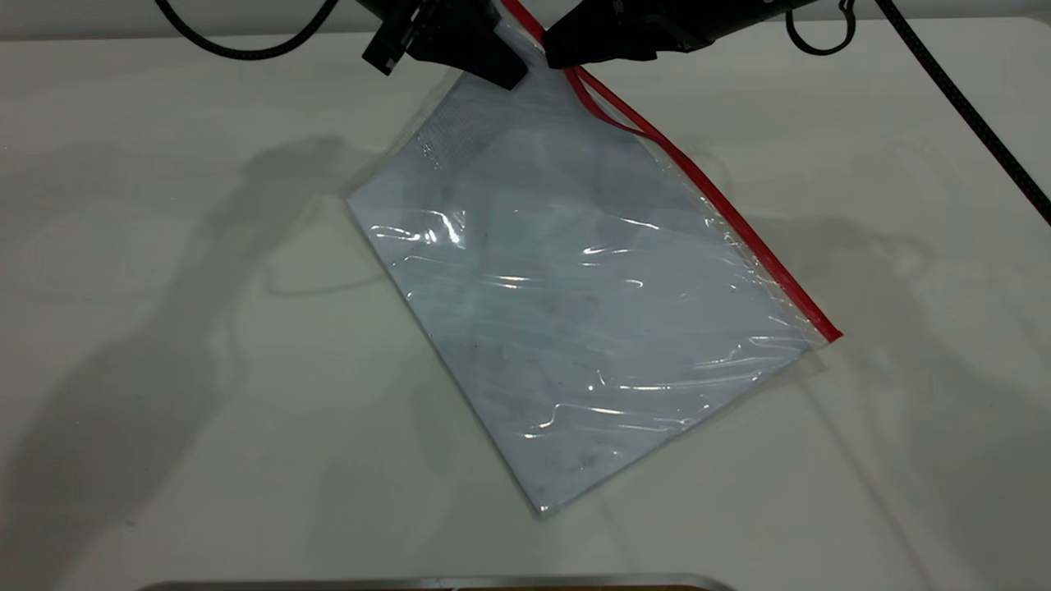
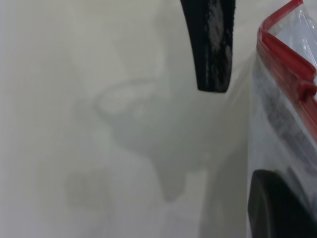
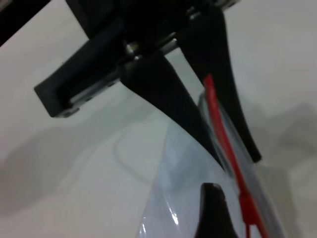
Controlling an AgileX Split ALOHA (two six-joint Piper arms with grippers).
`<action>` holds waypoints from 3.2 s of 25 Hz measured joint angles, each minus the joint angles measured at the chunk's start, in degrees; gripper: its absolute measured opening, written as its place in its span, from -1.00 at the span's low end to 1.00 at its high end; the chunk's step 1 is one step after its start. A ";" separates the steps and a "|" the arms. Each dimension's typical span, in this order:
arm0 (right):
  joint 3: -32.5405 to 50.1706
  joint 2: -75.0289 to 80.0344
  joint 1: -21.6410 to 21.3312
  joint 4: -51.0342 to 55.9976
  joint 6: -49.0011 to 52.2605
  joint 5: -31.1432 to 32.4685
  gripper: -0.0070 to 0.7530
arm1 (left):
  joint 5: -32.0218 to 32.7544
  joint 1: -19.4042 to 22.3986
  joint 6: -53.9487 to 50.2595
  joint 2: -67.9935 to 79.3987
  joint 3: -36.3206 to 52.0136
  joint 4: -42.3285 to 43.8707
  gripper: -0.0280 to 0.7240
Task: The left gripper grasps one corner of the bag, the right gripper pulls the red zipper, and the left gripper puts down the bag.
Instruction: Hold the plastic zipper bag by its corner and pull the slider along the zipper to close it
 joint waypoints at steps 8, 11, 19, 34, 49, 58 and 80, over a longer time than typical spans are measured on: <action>0.00 0.00 0.12 0.00 -0.11 0.37 0.29 | -1.32 -0.80 -4.44 0.00 0.00 -0.06 -0.79; 0.00 0.00 0.40 0.00 -0.11 0.37 0.14 | -1.94 -0.87 -6.57 0.00 0.00 -0.06 -0.79; 0.00 0.00 0.47 0.00 -0.11 0.25 -0.37 | -2.10 -0.87 -8.02 0.00 0.00 -0.06 -0.79; -0.06 0.00 0.47 0.02 -0.21 -1.84 -0.89 | -2.10 -0.87 -13.20 0.00 0.00 -0.06 -0.79; -0.34 0.00 -0.81 -14.09 10.02 -3.53 -0.89 | -1.43 -0.58 -15.04 0.00 0.00 -0.58 -0.79; -0.63 -0.06 -2.20 -24.33 16.65 -3.55 -0.89 | -1.13 -0.58 -15.04 0.00 0.05 -1.48 -0.79; -0.70 -0.16 -3.01 -52.88 38.34 2.44 -0.88 | 0.04 3.24 -16.21 0.00 0.05 -0.20 -0.79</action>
